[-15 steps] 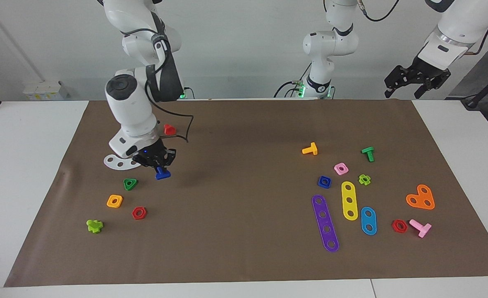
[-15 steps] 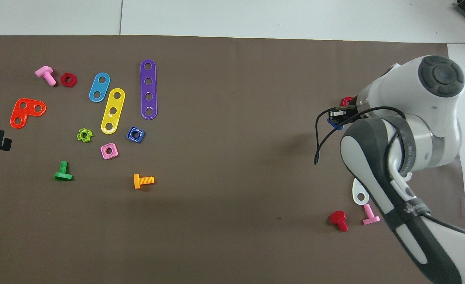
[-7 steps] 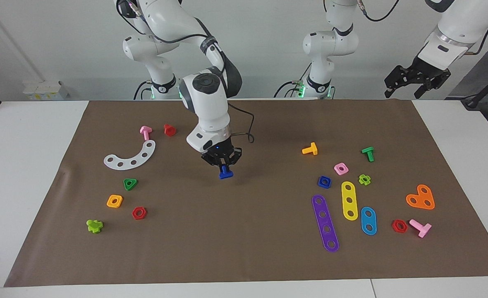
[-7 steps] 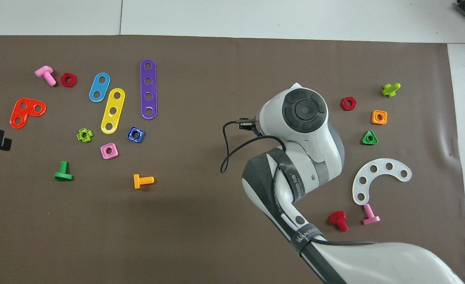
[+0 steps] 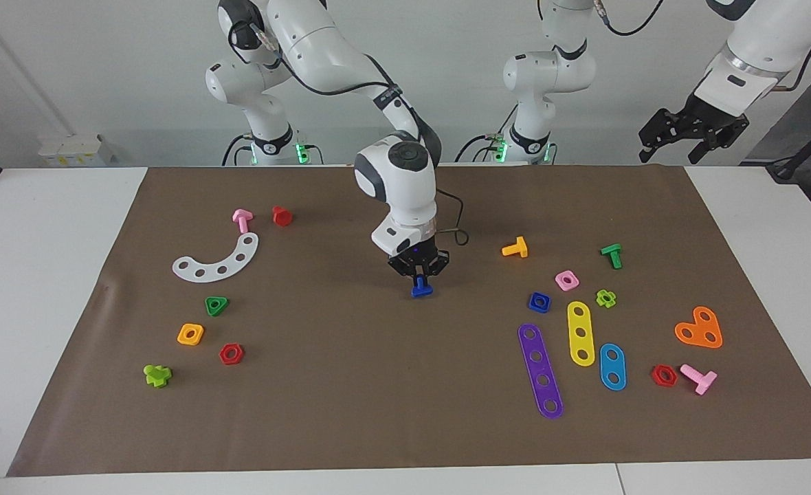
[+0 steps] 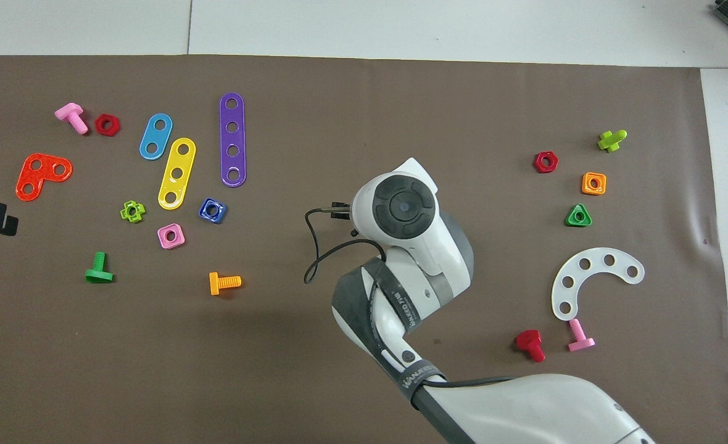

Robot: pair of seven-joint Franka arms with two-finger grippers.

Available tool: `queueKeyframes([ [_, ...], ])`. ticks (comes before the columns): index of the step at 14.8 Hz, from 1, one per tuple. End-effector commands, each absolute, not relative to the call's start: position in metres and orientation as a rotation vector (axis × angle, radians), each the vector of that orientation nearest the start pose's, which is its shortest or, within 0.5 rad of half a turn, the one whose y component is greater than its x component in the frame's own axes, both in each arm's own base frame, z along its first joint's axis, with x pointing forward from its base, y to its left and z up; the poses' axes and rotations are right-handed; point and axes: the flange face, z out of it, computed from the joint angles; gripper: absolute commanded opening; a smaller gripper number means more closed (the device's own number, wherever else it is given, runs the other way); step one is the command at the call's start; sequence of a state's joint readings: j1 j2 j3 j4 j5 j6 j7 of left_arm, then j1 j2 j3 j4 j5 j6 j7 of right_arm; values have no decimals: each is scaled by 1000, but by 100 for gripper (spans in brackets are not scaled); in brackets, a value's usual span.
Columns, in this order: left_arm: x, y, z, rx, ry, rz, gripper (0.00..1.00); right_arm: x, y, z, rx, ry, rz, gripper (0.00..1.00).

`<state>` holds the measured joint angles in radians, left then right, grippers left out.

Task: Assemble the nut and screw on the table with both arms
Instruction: 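Carry the blue bolt to the table centre and set it down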

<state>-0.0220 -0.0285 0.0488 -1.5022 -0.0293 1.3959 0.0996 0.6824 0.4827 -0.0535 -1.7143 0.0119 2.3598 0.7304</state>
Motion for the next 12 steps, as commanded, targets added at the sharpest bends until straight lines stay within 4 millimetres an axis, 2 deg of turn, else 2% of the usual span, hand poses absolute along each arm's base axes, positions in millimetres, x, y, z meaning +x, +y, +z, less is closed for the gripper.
queueKeyframes([
  [1, 518, 13, 658, -3190, 125, 122, 100, 556, 397, 324, -3052, 181, -225, 0],
  [3, 518, 13, 658, -3190, 125, 122, 100, 553, 393, 316, -3063, 186, -208, 0],
  [4, 518, 13, 658, -3190, 125, 122, 100, 552, 392, 314, -3065, 187, -205, 6],
  [5, 518, 13, 658, -3190, 125, 122, 100, 552, 392, 315, -3064, 194, -206, 62],
  [6, 518, 13, 658, -3189, 125, 122, 100, 552, 394, 316, -3059, 210, -211, 100],
  [10, 518, 13, 658, -3189, 125, 122, 100, 555, 395, 326, -3043, 241, -229, 100],
  [11, 518, 13, 658, -3189, 125, 122, 100, 559, 391, 341, -3025, 272, -254, 100],
  [12, 518, 13, 658, -3189, 125, 122, 100, 564, 381, 369, -2999, 298, -292, 100],
])
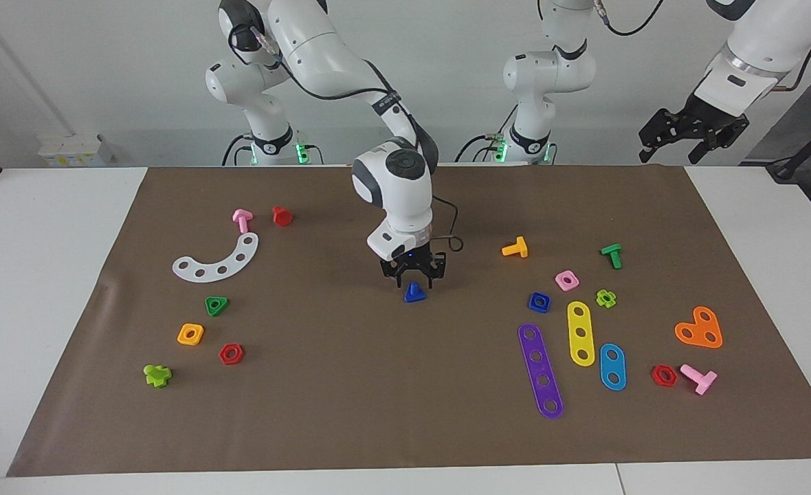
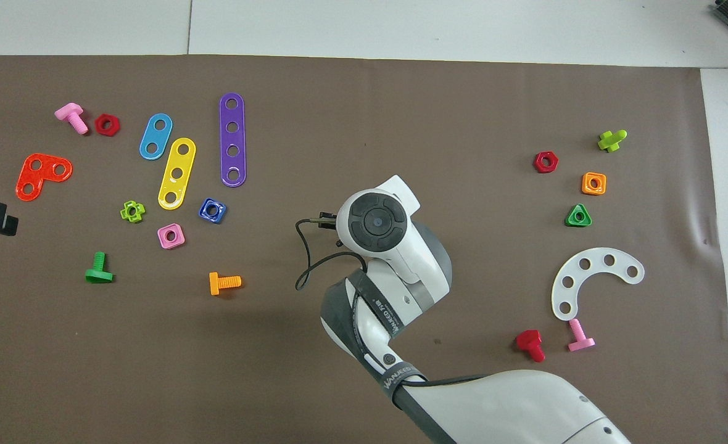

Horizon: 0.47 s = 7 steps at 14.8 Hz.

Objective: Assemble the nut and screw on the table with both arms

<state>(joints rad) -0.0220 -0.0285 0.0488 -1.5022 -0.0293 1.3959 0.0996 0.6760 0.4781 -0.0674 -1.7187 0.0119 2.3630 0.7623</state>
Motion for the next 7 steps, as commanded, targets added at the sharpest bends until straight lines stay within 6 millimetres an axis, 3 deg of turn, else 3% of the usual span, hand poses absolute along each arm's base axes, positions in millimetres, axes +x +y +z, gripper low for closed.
queueKeyframes([
  [1, 518, 13, 658, -3189, 125, 122, 100, 572, 364, 394, -2975, 334, -324, 100],
  [4, 518, 13, 658, -3190, 125, 122, 100, 589, 306, 458, -2923, 457, -386, 100],
  [7, 518, 13, 658, -3190, 125, 122, 100, 604, 231, 512, -2891, 546, -454, 100],
])
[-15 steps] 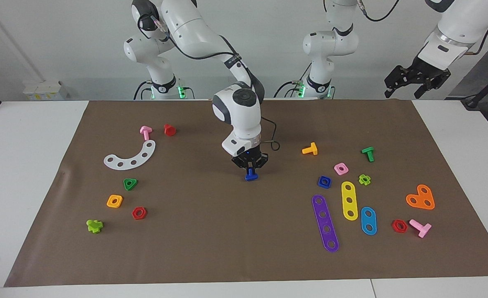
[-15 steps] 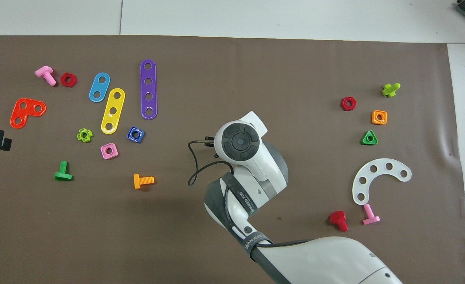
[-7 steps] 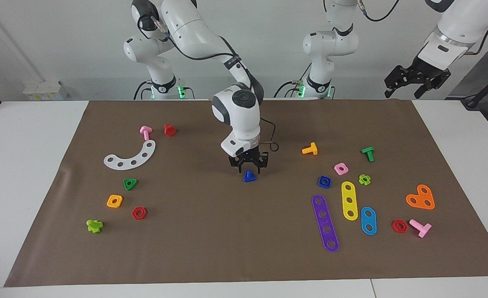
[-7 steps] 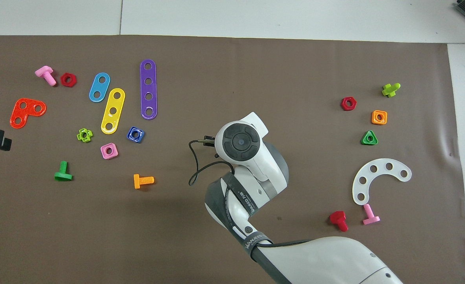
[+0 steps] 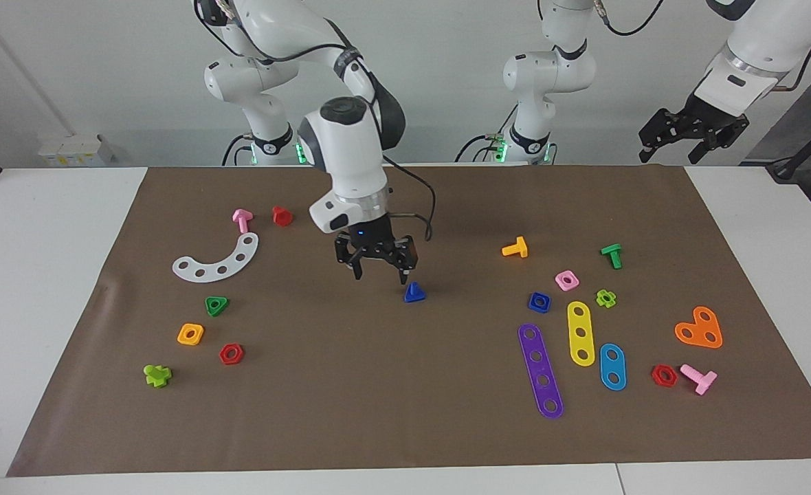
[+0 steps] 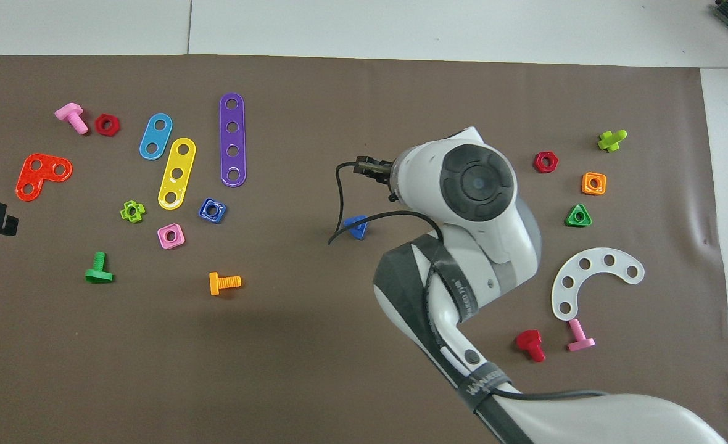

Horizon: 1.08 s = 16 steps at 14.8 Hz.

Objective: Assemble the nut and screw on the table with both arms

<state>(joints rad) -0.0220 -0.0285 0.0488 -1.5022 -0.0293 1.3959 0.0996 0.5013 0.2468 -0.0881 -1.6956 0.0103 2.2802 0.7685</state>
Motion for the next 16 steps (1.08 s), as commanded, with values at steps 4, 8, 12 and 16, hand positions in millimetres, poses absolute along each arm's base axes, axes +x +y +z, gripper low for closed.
queueKeyframes([
  [4, 518, 13, 658, -3190, 125, 122, 100, 601, 130, 554, -2984, 479, -410, 100],
  [8, 517, 13, 659, -3190, 125, 119, 100, 593, 38, 573, -3079, 249, -334, 100],
  [12, 518, 13, 658, -3190, 125, 122, 100, 567, -11, 609, -3123, 105, -161, 100],
  [16, 518, 13, 658, -3189, 125, 122, 100, 549, -43, 631, -3127, 33, -16, 100],
])
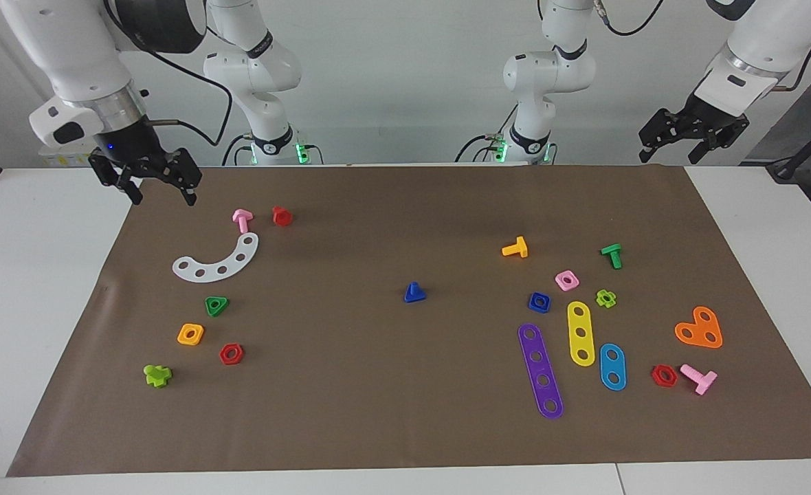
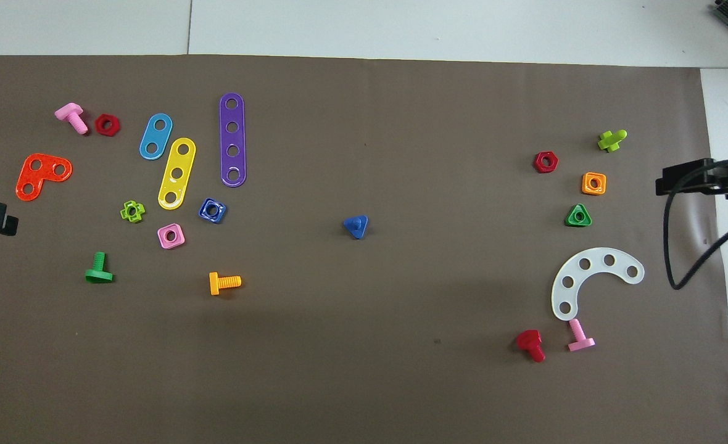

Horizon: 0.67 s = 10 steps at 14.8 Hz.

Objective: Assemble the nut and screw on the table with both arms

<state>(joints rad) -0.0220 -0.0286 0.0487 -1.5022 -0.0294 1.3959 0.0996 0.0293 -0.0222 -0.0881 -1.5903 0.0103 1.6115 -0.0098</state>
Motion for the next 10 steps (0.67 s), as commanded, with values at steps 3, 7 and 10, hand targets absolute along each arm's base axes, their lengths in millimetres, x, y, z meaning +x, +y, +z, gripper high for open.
queueKeyframes([
  [3, 518, 13, 658, -3189, 125, 122, 100, 540, -49, 620, -3122, 53, 0, 100],
  [7, 518, 13, 658, -3189, 125, 122, 100, 533, -42, 607, -3113, 30, 12, 100],
  [10, 518, 13, 658, -3190, 125, 122, 100, 538, -36, 613, -3114, 13, 31, 100],
])
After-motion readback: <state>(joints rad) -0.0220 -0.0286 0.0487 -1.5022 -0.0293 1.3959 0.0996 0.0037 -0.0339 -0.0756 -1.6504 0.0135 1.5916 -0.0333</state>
